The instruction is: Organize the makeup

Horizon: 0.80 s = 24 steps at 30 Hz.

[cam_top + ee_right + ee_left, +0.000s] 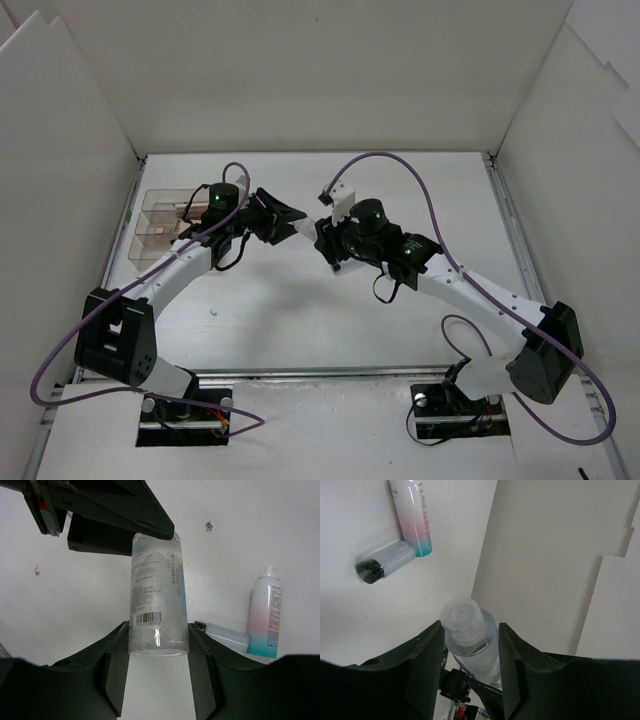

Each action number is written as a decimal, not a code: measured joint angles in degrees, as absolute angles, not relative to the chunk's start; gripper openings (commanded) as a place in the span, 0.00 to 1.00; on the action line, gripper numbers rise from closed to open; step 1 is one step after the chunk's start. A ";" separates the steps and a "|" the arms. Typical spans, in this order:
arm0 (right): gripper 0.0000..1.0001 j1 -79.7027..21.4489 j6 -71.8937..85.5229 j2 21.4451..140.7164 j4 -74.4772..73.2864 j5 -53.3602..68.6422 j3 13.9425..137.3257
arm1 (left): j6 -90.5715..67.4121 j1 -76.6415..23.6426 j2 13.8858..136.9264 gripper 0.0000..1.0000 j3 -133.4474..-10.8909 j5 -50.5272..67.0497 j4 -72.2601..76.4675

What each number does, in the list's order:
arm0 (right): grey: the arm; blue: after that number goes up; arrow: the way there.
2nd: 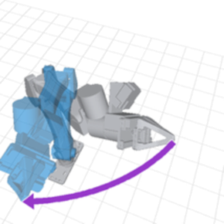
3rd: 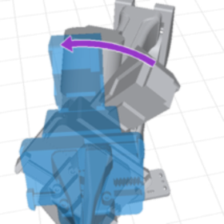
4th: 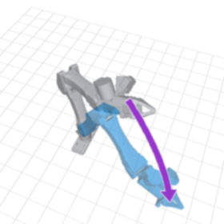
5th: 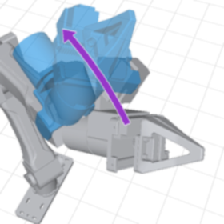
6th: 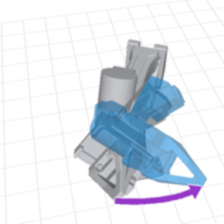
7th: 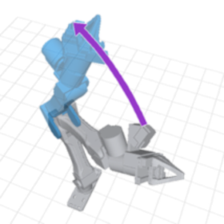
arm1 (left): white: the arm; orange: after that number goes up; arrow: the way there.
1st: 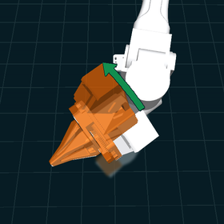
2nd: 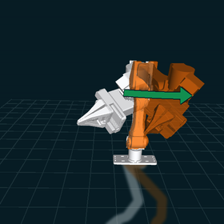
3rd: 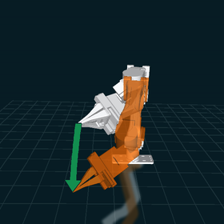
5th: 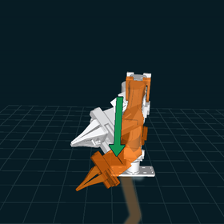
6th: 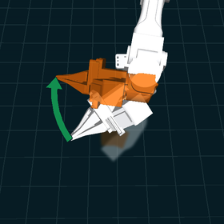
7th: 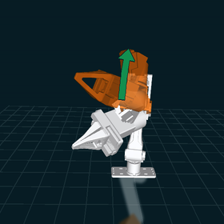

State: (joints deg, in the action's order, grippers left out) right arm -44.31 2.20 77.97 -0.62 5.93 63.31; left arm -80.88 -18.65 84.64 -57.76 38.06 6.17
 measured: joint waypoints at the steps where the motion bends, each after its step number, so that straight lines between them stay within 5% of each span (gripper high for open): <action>1: 0.10 -44.31 2.39 77.87 -0.34 5.76 63.13 | -79.88 -18.72 84.64 0.00 -58.37 37.74 5.69; 9: 0.00 -44.36 2.59 77.65 -0.25 5.34 62.74 | -76.55 -19.25 84.64 0.00 -59.16 36.86 5.23; 16: 0.00 -44.34 2.55 77.62 -0.45 5.37 62.74 | -74.59 -19.46 84.64 0.27 -59.90 36.75 4.95; 24: 0.00 -44.34 2.59 77.62 -0.67 5.34 62.74 | -74.85 -19.84 84.64 0.36 -59.90 35.70 4.56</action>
